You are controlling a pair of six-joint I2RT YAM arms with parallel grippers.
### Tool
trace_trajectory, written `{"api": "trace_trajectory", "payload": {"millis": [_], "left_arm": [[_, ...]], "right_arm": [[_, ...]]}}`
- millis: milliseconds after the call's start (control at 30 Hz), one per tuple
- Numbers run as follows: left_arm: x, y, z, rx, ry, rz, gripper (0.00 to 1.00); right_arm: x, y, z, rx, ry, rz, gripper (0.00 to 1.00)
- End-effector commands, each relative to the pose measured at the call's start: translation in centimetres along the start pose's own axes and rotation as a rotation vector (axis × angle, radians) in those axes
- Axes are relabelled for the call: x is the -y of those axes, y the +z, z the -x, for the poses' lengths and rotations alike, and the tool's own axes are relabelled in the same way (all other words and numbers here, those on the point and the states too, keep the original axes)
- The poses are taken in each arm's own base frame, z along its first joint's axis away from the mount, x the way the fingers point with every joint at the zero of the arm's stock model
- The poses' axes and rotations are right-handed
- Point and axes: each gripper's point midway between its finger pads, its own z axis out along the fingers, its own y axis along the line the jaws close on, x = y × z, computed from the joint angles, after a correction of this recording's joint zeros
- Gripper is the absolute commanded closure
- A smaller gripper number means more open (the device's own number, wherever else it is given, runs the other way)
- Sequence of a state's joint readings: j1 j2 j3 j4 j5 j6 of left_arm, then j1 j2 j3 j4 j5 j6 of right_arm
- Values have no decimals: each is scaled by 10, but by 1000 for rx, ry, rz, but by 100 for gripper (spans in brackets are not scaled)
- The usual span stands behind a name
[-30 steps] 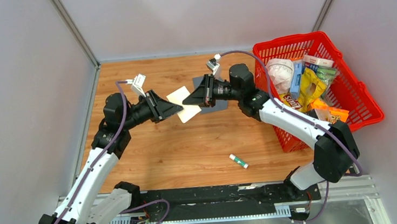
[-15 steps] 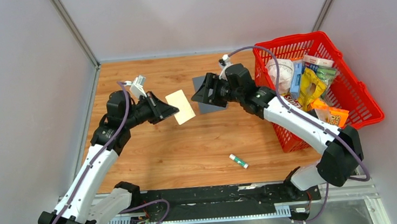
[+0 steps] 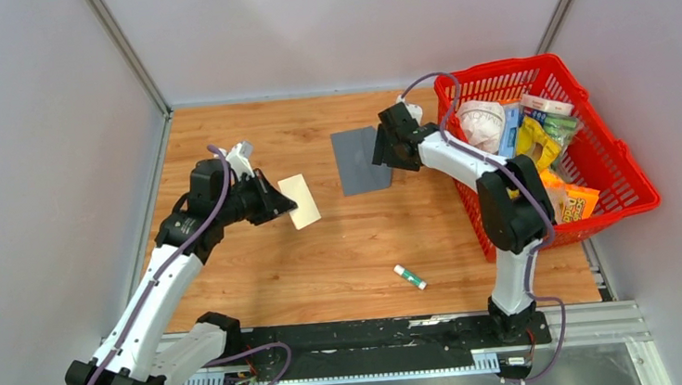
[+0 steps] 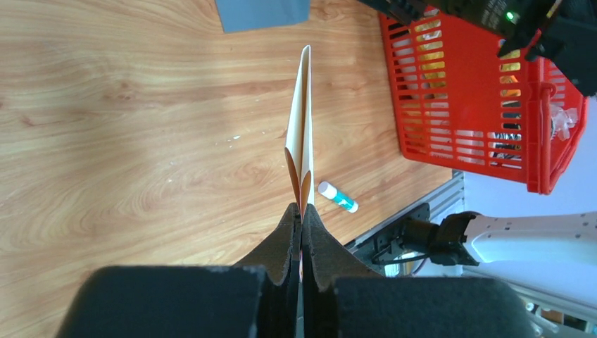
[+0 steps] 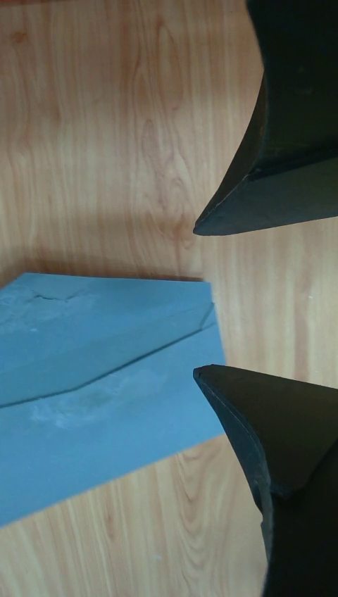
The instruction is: Place the letter into the envelope and seal it
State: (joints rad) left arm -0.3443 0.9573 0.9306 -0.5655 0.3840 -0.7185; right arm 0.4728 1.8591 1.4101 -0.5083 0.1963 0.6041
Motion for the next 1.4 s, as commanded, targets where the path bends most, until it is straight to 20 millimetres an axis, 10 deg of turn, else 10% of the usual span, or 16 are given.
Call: {"api": "trace_trajectory", "payload": {"millis": [0, 800, 1367], "left_arm": [[13, -10, 12, 25, 74, -28, 100], [22, -9, 20, 7, 120, -75, 100], [19, -3, 22, -3, 114, -74, 100]], "right_arm": [[-7, 9, 43, 109, -23, -45, 29], [-2, 86, 39, 151, -21, -49, 25], [-8, 96, 37, 131, 31, 25, 31]]}}
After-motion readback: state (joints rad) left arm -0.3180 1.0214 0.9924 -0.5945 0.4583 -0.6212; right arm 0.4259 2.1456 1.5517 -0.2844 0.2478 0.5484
